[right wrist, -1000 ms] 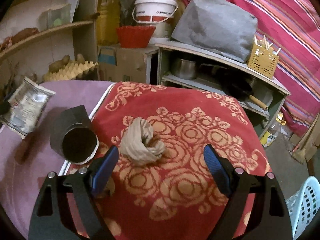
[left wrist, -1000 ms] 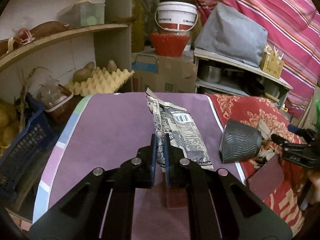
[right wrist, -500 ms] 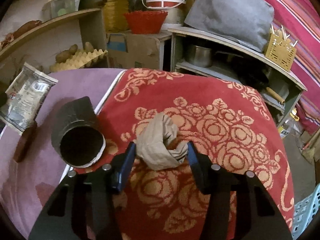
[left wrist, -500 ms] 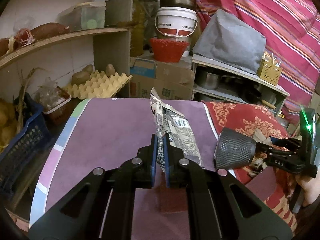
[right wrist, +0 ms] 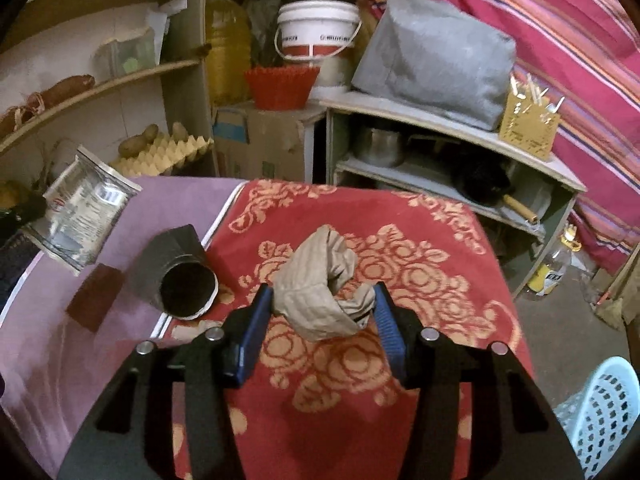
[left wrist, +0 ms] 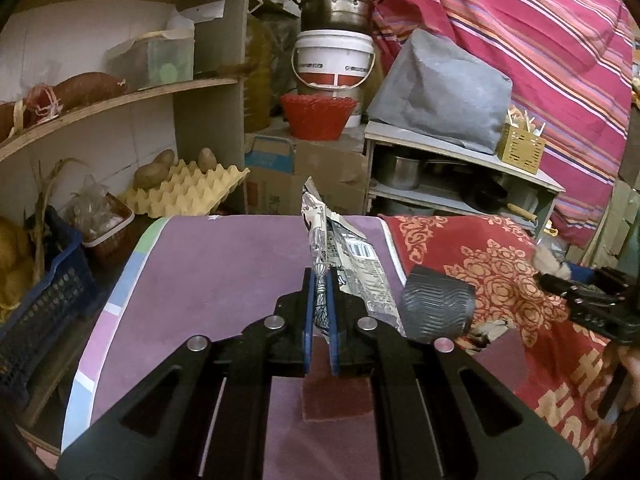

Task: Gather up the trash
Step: 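Carry the snack bag with the left tool while the right tool carries the beige paper to the basket, then open both tools over the basket to drop the snack bag and paper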

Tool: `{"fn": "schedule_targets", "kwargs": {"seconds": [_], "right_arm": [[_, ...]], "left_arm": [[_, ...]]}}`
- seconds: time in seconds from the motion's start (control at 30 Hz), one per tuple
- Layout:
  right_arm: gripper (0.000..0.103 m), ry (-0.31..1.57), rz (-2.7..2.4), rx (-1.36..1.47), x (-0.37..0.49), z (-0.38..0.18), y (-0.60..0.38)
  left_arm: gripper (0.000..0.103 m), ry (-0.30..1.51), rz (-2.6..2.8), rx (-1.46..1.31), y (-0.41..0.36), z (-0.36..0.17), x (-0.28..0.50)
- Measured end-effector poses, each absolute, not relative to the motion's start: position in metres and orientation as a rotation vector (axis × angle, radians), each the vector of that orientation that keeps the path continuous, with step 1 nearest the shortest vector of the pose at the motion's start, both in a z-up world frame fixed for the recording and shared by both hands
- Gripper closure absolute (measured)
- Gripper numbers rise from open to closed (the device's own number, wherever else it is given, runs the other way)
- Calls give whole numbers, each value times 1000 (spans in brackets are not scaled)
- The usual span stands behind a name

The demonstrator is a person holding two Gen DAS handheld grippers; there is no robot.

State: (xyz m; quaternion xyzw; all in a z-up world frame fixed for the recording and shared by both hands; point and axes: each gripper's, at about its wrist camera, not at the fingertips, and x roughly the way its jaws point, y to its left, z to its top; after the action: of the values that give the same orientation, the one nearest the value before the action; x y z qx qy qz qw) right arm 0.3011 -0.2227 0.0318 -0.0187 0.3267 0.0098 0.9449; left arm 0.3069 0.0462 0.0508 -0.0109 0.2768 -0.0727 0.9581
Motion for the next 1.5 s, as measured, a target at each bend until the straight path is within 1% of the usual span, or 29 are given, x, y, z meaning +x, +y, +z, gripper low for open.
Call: {"fn": "schedule_targets", "kwargs": {"seconds": [0.33, 0.53, 0.93, 1.3, 1.5], "right_arm": [[52, 622, -34, -25, 232, 52, -266], [52, 613, -67, -4, 191, 65, -304], [52, 602, -156, 75, 117, 76, -389], [52, 595, -280, 168, 62, 70, -486], [52, 602, -309, 183, 51, 63, -516]], "left_arm": [[99, 510, -162, -16, 30, 62, 277], [99, 497, -209, -31, 0, 76, 252], [99, 497, -344, -6, -120, 93, 196], [99, 531, -514, 40, -249, 79, 159], [99, 526, -582, 77, -309, 74, 142]]}}
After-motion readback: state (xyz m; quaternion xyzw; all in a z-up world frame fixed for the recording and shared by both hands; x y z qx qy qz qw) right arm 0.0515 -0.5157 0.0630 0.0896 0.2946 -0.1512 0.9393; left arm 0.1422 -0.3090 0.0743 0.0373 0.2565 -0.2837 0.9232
